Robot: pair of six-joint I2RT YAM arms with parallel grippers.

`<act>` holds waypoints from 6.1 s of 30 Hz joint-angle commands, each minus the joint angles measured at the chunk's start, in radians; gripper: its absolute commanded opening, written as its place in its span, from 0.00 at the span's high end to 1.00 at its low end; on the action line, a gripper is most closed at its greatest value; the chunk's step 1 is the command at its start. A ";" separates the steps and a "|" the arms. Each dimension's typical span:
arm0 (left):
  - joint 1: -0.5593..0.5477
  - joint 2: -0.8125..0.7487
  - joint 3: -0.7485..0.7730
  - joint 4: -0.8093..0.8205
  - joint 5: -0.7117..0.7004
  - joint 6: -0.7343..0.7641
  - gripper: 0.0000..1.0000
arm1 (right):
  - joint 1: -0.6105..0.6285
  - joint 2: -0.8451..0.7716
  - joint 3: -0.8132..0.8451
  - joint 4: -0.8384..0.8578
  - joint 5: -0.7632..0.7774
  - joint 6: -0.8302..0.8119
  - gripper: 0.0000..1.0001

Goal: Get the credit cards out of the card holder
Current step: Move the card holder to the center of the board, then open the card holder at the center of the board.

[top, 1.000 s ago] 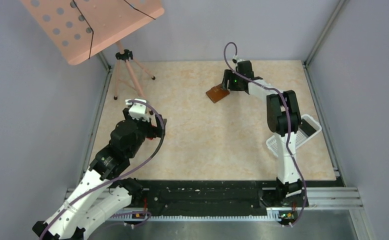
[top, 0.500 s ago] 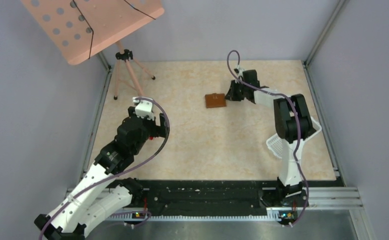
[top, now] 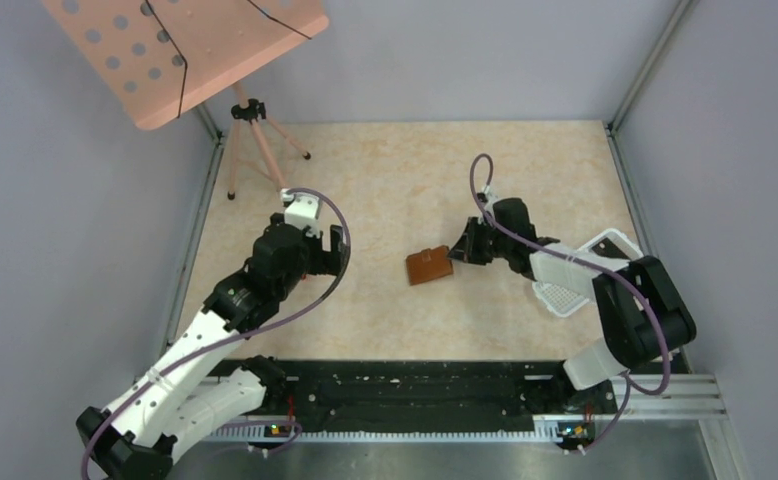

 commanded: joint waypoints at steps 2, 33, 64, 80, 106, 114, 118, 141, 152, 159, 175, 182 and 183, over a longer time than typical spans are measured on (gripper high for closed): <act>-0.002 0.076 0.030 -0.015 0.262 -0.207 0.12 | 0.067 -0.142 -0.137 0.062 -0.025 0.144 1.00; 0.035 0.118 -0.039 -0.019 0.016 -0.543 0.20 | 0.551 -0.062 0.328 -0.654 0.769 -0.097 1.00; 0.108 0.106 -0.356 0.172 0.567 -0.785 0.43 | 0.469 -0.158 0.034 -0.133 0.213 0.020 0.64; 0.103 0.336 -0.467 0.412 0.687 -0.803 0.71 | 0.394 -0.011 -0.111 0.156 -0.001 0.115 0.33; 0.095 0.501 -0.461 0.487 0.686 -0.776 0.86 | 0.365 -0.028 -0.186 0.412 -0.184 0.330 0.53; 0.090 0.493 -0.440 0.514 0.700 -0.794 0.86 | 0.363 -0.064 -0.178 0.374 -0.185 0.316 1.00; 0.089 0.479 -0.372 0.458 0.702 -0.771 0.85 | 0.363 -0.104 -0.110 0.177 -0.105 0.201 1.00; 0.154 0.279 -0.011 -0.075 0.379 -0.529 0.29 | 0.736 -0.026 0.209 -0.440 1.049 -0.630 1.00; 0.188 0.214 -0.069 -0.032 0.382 -0.531 0.29 | 0.863 -0.056 0.121 -0.374 0.744 -0.451 0.71; 0.185 0.268 -0.095 0.075 0.578 -0.532 0.35 | 0.809 -0.239 0.034 -0.339 0.584 -0.267 0.61; -0.069 0.552 -0.006 0.183 0.519 -0.503 0.42 | 0.421 -0.436 -0.238 -0.208 0.338 0.339 0.65; -0.235 0.720 0.171 0.117 0.309 -0.464 0.42 | 0.376 -0.462 -0.351 -0.098 0.359 0.413 0.70; -0.251 0.746 0.192 0.114 0.279 -0.464 0.41 | 0.365 -0.459 -0.369 -0.070 0.350 0.416 0.70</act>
